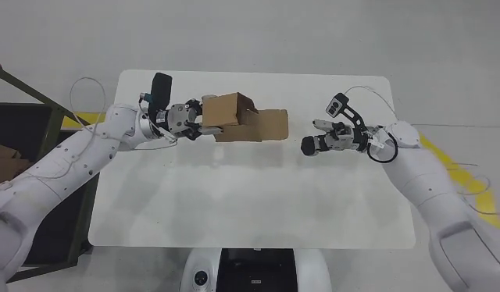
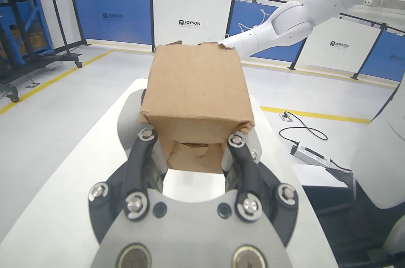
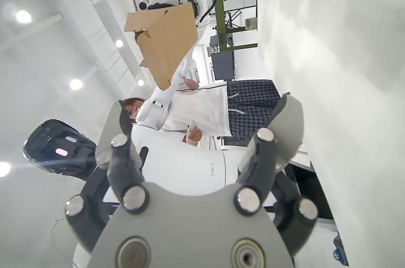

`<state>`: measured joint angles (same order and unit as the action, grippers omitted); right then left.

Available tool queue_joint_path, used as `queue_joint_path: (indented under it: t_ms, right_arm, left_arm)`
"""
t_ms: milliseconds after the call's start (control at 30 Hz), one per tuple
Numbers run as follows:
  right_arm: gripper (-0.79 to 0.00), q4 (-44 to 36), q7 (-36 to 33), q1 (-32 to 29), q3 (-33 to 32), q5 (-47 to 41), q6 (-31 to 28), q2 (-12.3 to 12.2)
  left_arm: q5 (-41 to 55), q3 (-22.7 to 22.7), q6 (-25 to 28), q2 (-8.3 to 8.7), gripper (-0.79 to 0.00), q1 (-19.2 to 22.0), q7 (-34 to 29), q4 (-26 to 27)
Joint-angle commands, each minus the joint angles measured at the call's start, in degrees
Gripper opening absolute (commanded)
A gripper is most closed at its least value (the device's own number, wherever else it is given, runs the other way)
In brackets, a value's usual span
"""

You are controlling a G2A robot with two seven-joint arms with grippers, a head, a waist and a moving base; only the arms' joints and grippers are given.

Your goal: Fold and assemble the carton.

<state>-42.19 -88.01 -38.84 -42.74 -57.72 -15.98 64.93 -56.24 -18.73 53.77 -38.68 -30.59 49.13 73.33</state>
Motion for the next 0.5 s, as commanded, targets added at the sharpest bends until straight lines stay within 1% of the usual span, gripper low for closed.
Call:
queue_joint_path:
  t_ms: [0, 200, 300, 467]
  right_arm:
    - [-0.785, -0.61, 0.01, 0.21, 0.52, -0.25, 0.18, 0.46]
    - [-0.785, -3.75, 0.01, 1.3, 0.88, 0.69, -0.27, 0.93]
    - [-0.785, -8.05, 0.01, 1.37, 0.7, 1.94, -0.3, 0.42]
    - [-0.785, -13.0, 0.54, 2.14, -1.09, 6.13, -0.83, -0.85]
  left_arm:
    - [-0.7, -0.96, -1.49, -0.12, -0.48, -0.54, -0.51, -0.1]
    - [-0.06, -3.53, -5.16, -0.74, -0.489, -2.47, -2.23, -0.46]
    - [0.25, -4.66, -6.64, -1.11, -0.489, -3.26, -3.8, -0.63]
    - [-0.09, -6.2, -7.08, -1.77, -0.48, -4.47, -5.34, -0.44]
